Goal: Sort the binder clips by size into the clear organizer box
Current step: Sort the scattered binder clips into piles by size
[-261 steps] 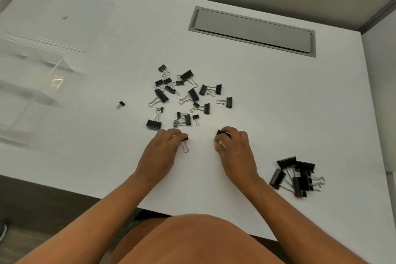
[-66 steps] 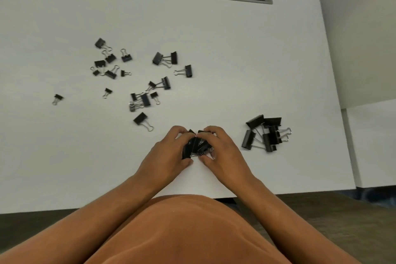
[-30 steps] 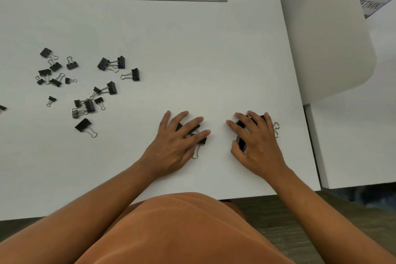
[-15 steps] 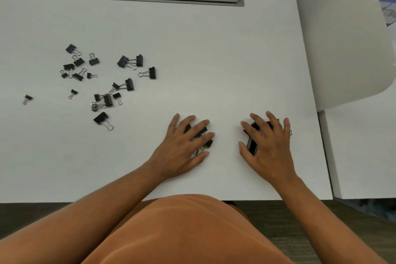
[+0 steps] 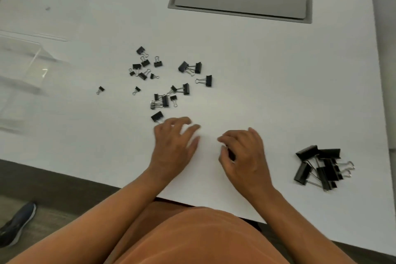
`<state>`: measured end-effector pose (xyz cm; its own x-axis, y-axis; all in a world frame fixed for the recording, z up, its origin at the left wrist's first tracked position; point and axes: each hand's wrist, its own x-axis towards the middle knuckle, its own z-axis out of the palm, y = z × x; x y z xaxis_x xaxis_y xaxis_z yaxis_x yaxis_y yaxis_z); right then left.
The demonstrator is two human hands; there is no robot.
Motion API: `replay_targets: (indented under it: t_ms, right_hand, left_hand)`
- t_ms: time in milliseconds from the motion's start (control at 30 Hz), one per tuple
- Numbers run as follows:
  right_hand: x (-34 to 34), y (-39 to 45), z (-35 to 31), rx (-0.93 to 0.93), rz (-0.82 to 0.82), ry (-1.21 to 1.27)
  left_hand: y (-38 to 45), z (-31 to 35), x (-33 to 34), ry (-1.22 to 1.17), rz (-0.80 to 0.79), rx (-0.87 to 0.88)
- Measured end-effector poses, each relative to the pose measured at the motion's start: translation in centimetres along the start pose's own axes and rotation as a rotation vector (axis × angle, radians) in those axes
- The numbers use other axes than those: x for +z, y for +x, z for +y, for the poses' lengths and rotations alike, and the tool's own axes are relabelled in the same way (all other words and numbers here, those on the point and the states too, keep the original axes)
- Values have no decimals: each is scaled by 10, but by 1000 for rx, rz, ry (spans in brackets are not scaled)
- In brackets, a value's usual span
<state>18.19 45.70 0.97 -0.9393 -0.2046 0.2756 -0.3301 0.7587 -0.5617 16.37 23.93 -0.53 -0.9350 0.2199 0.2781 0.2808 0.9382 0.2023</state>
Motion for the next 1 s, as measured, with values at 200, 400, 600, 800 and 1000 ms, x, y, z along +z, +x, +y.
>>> replay_targets:
  t_ms: [200,400,600,800,1000]
  right_hand:
    - [47,37,-38,-40,-209,63]
    - [67,78,-46,62,-206,29]
    - [94,145,-48,148,-232,-91]
    - [106,166,-47,220,-234,-119]
    - [76,167,-68,464,-100,-12]
  left_hand:
    - [-11,-66,-7,99,-184,-284]
    - [-21,-102,-17,-111,-153,-90]
    - [-20,-143,-35,-306,-152,-89]
    - [-4,-187,-46,-433,-186,-226]
    - [22,-211,-66,-1077,-250,-716]
